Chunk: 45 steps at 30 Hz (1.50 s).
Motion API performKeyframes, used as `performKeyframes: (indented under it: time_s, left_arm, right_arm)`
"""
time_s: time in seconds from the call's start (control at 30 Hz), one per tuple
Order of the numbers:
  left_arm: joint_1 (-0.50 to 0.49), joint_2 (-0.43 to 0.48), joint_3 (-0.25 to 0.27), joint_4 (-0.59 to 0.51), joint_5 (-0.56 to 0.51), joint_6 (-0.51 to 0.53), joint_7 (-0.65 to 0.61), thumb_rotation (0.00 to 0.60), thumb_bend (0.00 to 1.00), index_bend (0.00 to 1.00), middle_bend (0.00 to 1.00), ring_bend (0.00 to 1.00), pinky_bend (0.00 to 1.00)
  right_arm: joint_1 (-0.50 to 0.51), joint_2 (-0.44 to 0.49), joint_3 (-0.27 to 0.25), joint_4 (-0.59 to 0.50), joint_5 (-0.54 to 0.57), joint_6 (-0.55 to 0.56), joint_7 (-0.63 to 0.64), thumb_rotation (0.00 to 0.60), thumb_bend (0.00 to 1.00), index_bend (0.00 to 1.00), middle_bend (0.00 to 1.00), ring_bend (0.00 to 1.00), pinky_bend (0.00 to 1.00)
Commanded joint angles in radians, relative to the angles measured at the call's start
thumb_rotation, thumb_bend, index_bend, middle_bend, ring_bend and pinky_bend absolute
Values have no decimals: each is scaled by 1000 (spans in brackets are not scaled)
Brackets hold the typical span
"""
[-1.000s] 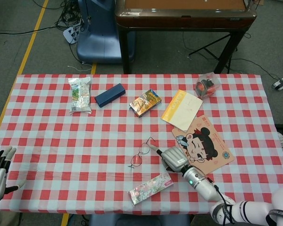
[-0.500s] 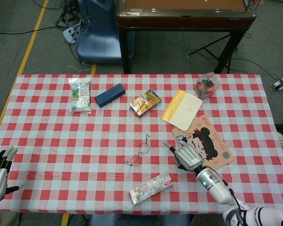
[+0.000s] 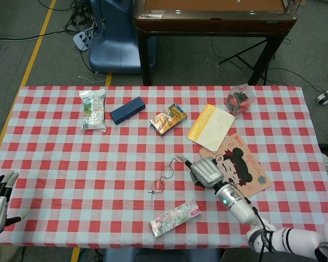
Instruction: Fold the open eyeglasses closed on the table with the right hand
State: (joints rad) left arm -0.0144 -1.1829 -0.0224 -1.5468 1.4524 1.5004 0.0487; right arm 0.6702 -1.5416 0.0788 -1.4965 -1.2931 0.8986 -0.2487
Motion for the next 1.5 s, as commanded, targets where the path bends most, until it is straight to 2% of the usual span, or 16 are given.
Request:
performKeyframes:
  time_s: [0.03, 0.47, 0.7, 1.03, 1.33, 1.5]
  left_arm:
    - [1, 0, 0, 1, -1, 1, -1, 600, 164, 0, 0, 0, 0]
    - [10, 6, 0, 4, 0, 10, -15, 600, 164, 0, 0, 0, 0]
    - [11, 4, 1, 12, 0, 9, -24, 600, 165, 0, 0, 0, 0]
    - [13, -1, 3, 23, -3, 3, -33, 600, 164, 0, 0, 0, 0]
    - [15, 0, 2, 21, -3, 5, -29, 600, 165, 0, 0, 0, 0]
    - [16, 1, 1, 21, -2, 6, -28, 600, 165, 0, 0, 0, 0]
  right_arm:
    - [14, -13, 7, 3, 6, -16, -9, 600, 717, 0, 999, 1000, 987]
    - [78, -92, 8, 35, 56, -115, -33, 600, 725, 0, 999, 1000, 987]
    - [103, -105, 7, 39, 110, -201, 22, 600, 763, 0, 1000, 1000, 1000]
    - [119, -122, -1, 65, 143, -244, 62, 600, 804, 0, 1000, 1000, 1000]
    - [125, -124, -3, 65, 133, -234, 78, 600, 809, 0, 1000, 1000, 1000]
    - [96, -102, 4, 37, 68, -146, 102, 600, 809, 0, 1000, 1000, 1000]
